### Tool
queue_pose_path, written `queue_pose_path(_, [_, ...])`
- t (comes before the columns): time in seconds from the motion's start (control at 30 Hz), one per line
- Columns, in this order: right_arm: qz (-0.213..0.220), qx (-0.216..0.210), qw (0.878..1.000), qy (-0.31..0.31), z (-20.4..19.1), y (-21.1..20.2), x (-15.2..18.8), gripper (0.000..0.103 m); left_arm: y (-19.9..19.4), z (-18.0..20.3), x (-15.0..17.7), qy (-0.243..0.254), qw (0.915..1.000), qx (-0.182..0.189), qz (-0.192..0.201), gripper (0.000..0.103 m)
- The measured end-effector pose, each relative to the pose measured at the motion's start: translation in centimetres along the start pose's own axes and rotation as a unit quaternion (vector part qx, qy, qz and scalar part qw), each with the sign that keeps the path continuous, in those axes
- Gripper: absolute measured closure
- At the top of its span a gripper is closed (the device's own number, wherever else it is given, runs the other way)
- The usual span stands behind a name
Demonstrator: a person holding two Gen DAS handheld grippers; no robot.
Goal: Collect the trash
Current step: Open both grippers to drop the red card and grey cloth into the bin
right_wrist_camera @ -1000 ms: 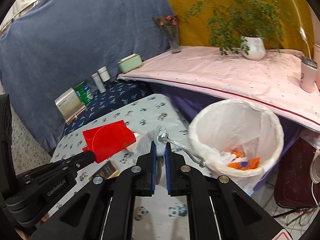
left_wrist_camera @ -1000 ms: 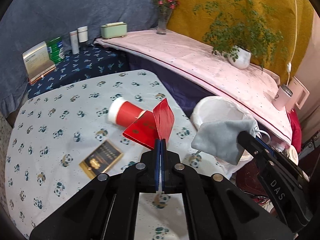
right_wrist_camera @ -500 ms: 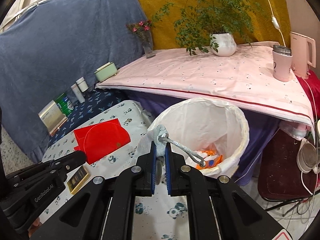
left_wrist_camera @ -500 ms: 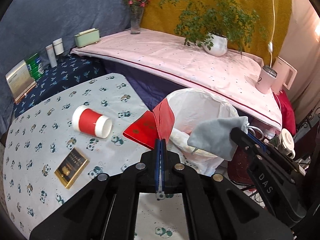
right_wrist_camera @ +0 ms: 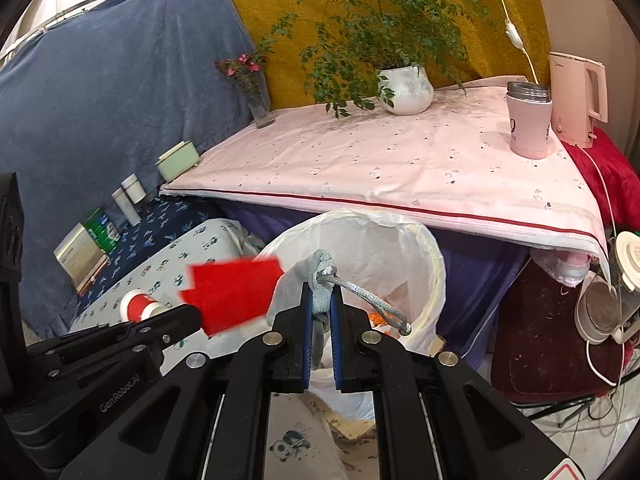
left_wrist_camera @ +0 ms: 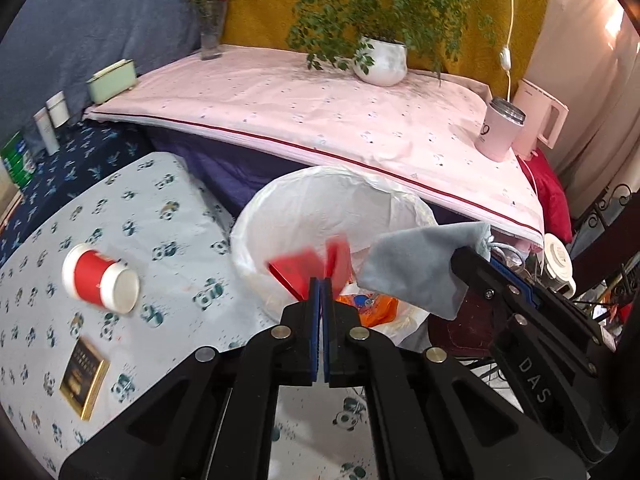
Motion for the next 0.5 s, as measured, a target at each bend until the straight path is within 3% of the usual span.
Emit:
queue_pose_path(0.3, [-0.011,0.016,1.000,0.003,1.7,3.5,-0.4,0.095,4.0,-1.2,-0.5,-0.013,0.9998,-0.003,-0.014,0.099])
queue_pose_path(0.37, [-0.013,0.016,1.000,0.001,1.6,4.2,-0.5,0.094,4.2,-1.9,-0.6,-0.018,0.9997,-0.012,-0.011,0.085])
queue_pose_path(0.43, [-0.016,0.014,1.000,0.001,1.3,4.7,-0.4,0.089,4.0,-2.9,-0.8,-0.025,0.9993,-0.026,-0.001,0.062])
queue_pose_path(0.5, [-0.016,0.013,1.000,0.000,0.9,5.0,-0.3,0.086,3.8,-3.7,-1.0,-0.029,0.9989,-0.037,0.006,0.057])
Point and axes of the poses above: each gripper's, at about its wrist camera, not at the fingertips, and y roughly the way its jaws point, z to its right, x to its underside, the point moved 9 cm from there along y, roughly the way its jaws point, and after that the axes turned 10 degrees about z, right-handed, at the moved point
